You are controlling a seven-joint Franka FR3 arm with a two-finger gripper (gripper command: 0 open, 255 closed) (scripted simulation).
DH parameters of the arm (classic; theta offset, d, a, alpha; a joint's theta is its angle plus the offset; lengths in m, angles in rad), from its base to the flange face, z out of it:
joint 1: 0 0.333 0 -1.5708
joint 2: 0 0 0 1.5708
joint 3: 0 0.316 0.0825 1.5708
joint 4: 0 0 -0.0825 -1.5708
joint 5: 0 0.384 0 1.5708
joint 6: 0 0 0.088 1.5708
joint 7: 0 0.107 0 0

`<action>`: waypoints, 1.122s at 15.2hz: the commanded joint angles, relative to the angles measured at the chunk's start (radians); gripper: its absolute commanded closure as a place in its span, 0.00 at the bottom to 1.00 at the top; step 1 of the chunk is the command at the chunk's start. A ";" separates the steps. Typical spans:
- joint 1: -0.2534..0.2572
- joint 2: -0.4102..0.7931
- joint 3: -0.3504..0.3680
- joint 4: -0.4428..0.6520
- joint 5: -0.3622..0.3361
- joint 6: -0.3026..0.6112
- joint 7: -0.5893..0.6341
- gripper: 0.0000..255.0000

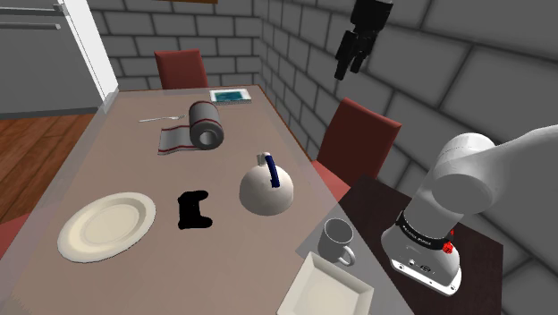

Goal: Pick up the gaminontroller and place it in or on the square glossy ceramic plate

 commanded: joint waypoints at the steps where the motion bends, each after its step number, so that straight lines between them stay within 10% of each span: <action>1: 0.000 0.000 0.000 0.000 0.000 0.000 0.000 0.00; 17: 0.008 0.366 0.337 -0.021 0.085 0.325 0.440 0.00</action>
